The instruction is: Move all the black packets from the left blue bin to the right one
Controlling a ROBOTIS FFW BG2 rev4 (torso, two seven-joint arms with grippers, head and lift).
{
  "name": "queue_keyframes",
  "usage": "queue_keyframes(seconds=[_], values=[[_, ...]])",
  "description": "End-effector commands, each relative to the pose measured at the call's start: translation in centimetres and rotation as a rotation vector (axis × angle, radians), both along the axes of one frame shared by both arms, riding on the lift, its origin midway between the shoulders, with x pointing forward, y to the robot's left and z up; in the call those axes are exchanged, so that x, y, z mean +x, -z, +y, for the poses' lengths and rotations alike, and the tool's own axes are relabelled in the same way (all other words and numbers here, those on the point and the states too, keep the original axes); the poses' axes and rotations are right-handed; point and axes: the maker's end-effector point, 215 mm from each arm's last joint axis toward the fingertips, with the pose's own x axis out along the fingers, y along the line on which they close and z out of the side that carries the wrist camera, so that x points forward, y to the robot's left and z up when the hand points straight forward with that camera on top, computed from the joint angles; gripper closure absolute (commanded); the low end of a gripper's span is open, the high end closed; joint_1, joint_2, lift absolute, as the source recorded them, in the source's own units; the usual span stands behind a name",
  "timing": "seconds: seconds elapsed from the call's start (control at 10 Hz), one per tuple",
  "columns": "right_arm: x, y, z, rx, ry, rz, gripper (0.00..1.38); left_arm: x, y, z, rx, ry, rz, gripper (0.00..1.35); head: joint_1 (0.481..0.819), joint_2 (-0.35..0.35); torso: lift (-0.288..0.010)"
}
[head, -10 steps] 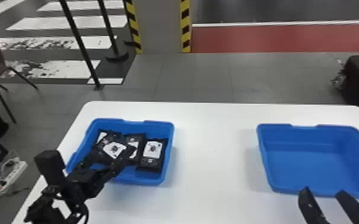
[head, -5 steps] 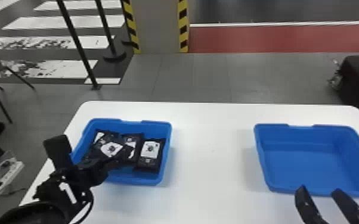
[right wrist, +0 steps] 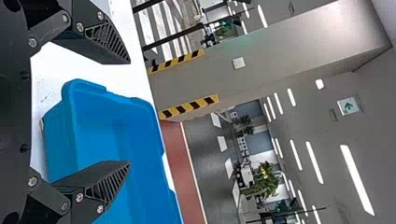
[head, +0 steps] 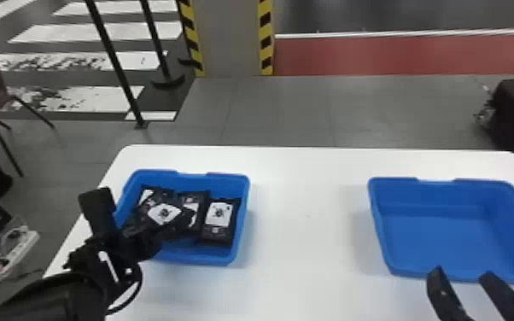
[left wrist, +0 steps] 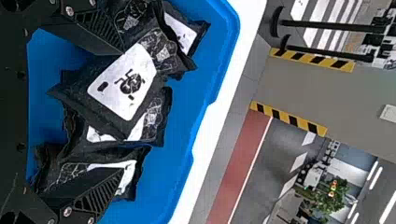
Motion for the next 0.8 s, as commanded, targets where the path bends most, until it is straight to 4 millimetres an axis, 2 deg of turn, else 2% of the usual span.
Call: queue_keyframes(seconds=[0.0, 0.1, 0.2, 0.3, 0.4, 0.5, 0.6, 0.7], values=[[0.0, 0.1, 0.0, 0.002, -0.001, 0.001, 0.28, 0.7, 0.8, -0.4, -0.021, 0.008, 0.03, 0.14, 0.695, 0.116, -0.11], [0.0, 0.1, 0.0, 0.005, 0.001, 0.001, 0.28, 1.2, 2.0, -0.7, -0.061, 0.006, 0.058, 0.14, 0.695, 0.108, -0.11], [0.1, 0.2, 0.0, 0.007, -0.001, 0.003, 0.28, 1.4, 2.3, -0.7, -0.055, 0.012, 0.074, 0.15, 0.695, 0.104, -0.11], [0.2, 0.1, 0.0, 0.008, 0.0, 0.001, 0.28, 1.3, 2.5, -0.9, -0.055, 0.018, 0.089, 0.26, 0.695, 0.102, -0.11], [0.2, 0.1, 0.0, 0.008, 0.0, -0.002, 0.28, 1.0, 2.8, -0.8, -0.052, 0.02, 0.096, 0.72, 0.695, 0.1, -0.11], [0.1, 0.1, 0.0, 0.011, 0.0, 0.0, 0.28, 0.9, 2.7, -1.0, -0.045, 0.026, 0.078, 1.08, 0.695, 0.099, -0.11], [-0.1, 0.4, 0.0, 0.013, 0.0, 0.007, 0.28, 0.6, 1.6, -0.9, -0.025, 0.028, 0.048, 1.21, 0.695, 0.098, -0.11], [-0.1, 0.4, 0.1, 0.014, -0.001, 0.007, 0.28, -0.2, 0.3, -0.4, 0.018, 0.034, 0.025, 1.21, 0.695, 0.098, -0.11]])
